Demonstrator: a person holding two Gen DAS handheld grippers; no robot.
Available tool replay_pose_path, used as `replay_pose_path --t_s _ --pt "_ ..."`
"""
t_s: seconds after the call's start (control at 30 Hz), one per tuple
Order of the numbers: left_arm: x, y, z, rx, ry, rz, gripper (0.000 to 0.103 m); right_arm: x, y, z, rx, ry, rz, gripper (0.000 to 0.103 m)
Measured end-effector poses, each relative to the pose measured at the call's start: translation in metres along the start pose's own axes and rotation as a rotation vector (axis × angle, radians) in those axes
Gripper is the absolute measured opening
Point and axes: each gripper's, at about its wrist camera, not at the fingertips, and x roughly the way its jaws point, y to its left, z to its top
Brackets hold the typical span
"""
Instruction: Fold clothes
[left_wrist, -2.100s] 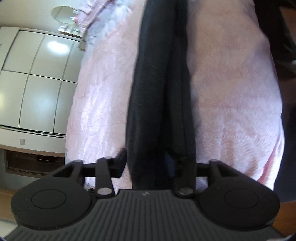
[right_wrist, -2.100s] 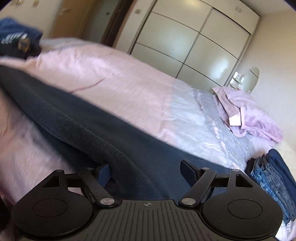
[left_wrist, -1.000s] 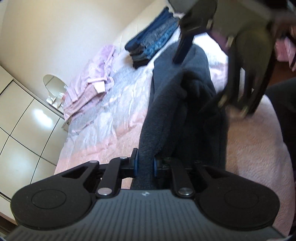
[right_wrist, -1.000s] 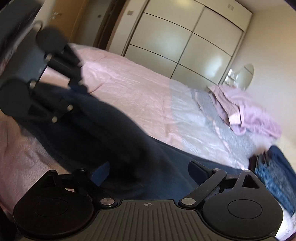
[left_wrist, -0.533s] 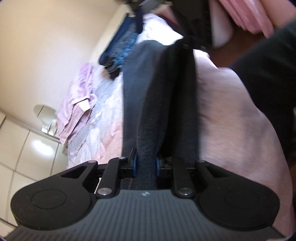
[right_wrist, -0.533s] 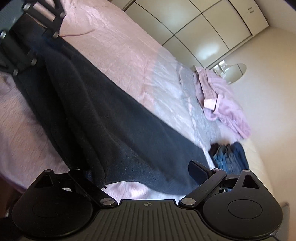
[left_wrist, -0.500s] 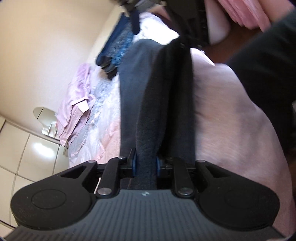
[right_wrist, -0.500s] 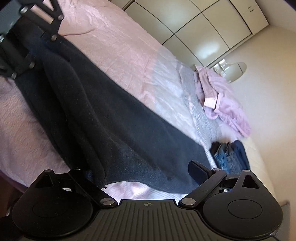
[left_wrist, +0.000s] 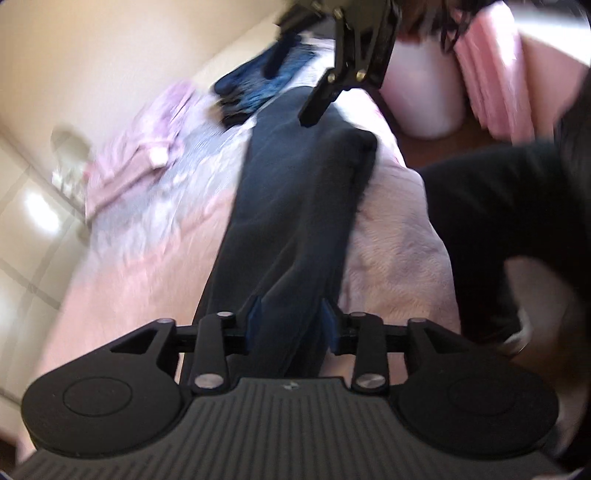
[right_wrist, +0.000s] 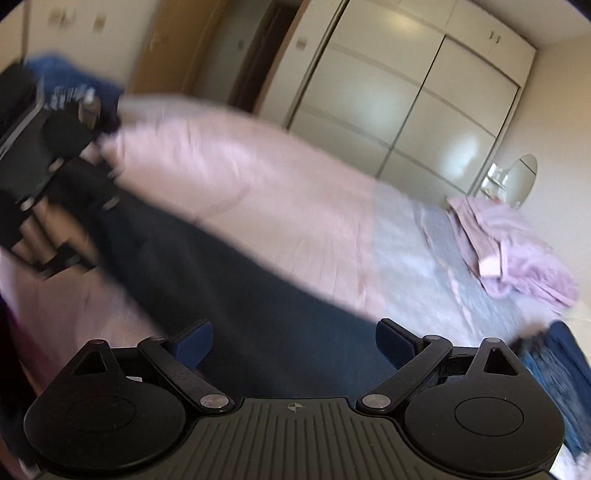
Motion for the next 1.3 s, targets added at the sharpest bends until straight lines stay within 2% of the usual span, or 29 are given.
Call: replay_pose_path --t_s 0.1,0.17,0.27,0.33,0.43,0.5,0.67,0.73,0.77,0.8,0.83,1.0,1.1,1.13,1.2,1.27,1.3 --pt "-0.008 0.043 -0.015 -0.142 0.043 0.007 0.042 0.029 -0.033 0.011 -0.052 -0.007 0.047 0.093" --pt "-0.001 0.068 -0.029 -0.194 0.103 0.039 0.042 0.054 -0.055 0.015 -0.09 0.02 0.099 0.073" --pt "0.024 0.102 -0.052 -0.276 0.205 0.034 0.042 0.101 -0.09 0.015 -0.124 0.103 0.156 0.06" --pt "0.041 0.121 -0.067 -0.343 0.257 0.011 0.041 0.125 -0.109 0.009 -0.141 0.148 0.176 0.058" --pt "0.047 0.144 -0.082 -0.438 0.261 -0.045 0.04 0.152 -0.135 0.0 -0.144 0.2 0.202 0.057" --pt "0.043 0.157 -0.088 -0.484 0.265 -0.039 0.038 0.16 -0.146 -0.004 -0.151 0.218 0.209 0.057" --pt "0.041 0.153 -0.114 -0.516 0.384 -0.105 0.038 0.171 -0.164 -0.015 -0.205 0.253 0.24 0.057" --pt "0.037 0.148 -0.118 -0.538 0.383 -0.094 0.036 0.174 -0.167 -0.022 -0.229 0.263 0.254 0.057" --pt "0.034 0.145 -0.116 -0.533 0.378 -0.085 0.026 0.176 -0.168 -0.025 -0.241 0.269 0.262 0.057" --pt "0.03 0.142 -0.115 -0.526 0.374 -0.076 0.011 0.177 -0.169 -0.028 -0.252 0.276 0.272 0.057" --pt "0.027 0.138 -0.113 -0.51 0.373 -0.061 0.007 0.178 -0.17 -0.03 -0.26 0.282 0.278 0.057" --pt "0.015 0.126 -0.112 -0.478 0.359 -0.015 0.003 0.18 -0.181 -0.032 -0.293 0.283 0.294 0.057" --pt "0.016 0.125 -0.114 -0.486 0.348 -0.004 0.002 0.19 -0.181 -0.03 -0.319 0.279 0.353 0.056" --pt "0.016 0.124 -0.114 -0.485 0.347 -0.002 0.002 0.195 -0.179 -0.029 -0.331 0.281 0.379 0.052" --pt "0.016 0.123 -0.114 -0.484 0.341 0.006 0.002 0.203 -0.175 -0.028 -0.35 0.301 0.439 0.035" --pt "0.013 0.124 -0.112 -0.487 0.326 0.025 0.002 0.209 -0.171 -0.027 -0.36 0.331 0.476 0.005" --pt "0.007 0.126 -0.112 -0.487 0.312 0.052 0.002 0.208 -0.171 -0.026 -0.365 0.331 0.466 0.002"
